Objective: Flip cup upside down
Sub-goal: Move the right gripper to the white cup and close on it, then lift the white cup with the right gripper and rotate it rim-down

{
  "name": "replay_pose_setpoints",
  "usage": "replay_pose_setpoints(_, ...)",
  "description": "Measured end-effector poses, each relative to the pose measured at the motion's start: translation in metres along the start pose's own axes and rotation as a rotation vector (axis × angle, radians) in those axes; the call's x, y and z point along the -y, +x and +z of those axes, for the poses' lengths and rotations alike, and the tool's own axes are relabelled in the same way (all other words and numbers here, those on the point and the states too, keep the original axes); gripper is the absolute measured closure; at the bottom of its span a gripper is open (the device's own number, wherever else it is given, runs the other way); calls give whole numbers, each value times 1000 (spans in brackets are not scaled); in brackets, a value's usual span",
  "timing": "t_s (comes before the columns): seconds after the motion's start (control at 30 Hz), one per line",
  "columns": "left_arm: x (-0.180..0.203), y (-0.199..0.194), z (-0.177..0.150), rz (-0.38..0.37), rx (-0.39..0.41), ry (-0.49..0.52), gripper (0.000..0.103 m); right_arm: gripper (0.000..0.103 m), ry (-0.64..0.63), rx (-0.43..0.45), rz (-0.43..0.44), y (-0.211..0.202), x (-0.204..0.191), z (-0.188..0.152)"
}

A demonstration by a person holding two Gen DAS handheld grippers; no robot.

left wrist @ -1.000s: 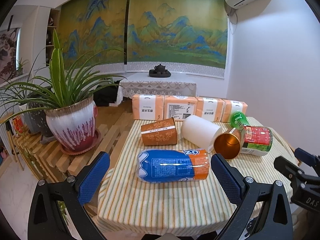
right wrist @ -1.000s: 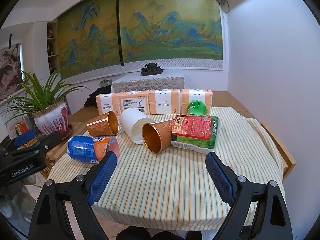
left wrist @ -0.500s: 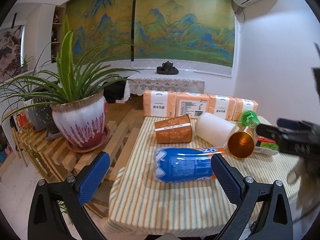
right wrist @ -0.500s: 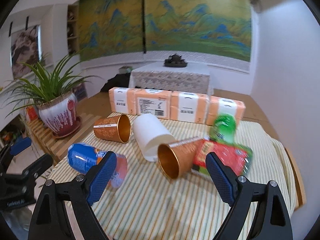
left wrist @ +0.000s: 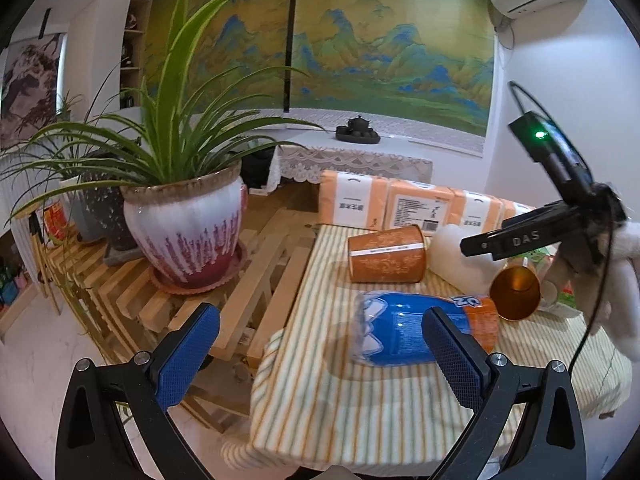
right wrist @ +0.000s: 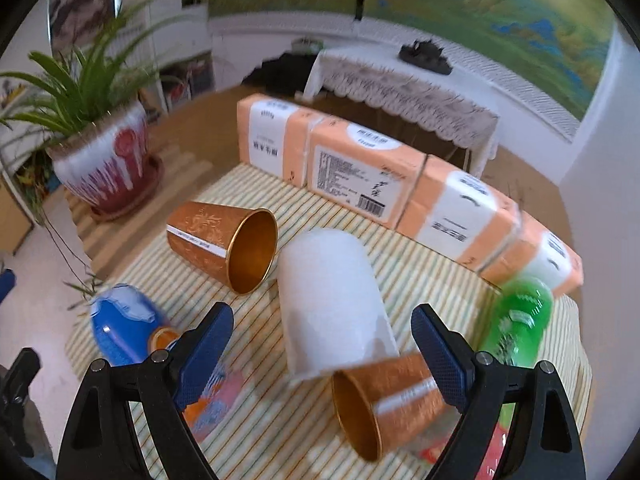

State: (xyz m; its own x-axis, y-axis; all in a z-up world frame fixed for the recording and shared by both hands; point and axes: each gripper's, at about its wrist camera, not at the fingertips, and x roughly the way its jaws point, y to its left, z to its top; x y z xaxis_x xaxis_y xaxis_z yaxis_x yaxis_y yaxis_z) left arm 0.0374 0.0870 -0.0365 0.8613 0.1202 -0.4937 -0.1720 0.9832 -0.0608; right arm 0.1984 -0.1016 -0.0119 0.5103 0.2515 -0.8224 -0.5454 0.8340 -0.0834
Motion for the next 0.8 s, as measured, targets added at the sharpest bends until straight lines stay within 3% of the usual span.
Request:
replay_pose_setpoints(0.47,-21,9,1,15,-9,-38,1,16,-65,-204,2,51,1,22)
replay_pose_setpoints(0.7,-26,10,2,28,-9,-52,1,32,-70,-222,-29,59,2,23)
replay_pose_setpoints(0.8,-26,10,2,28,-12,-54,1,32,-45,-220,-15,60,6,25)
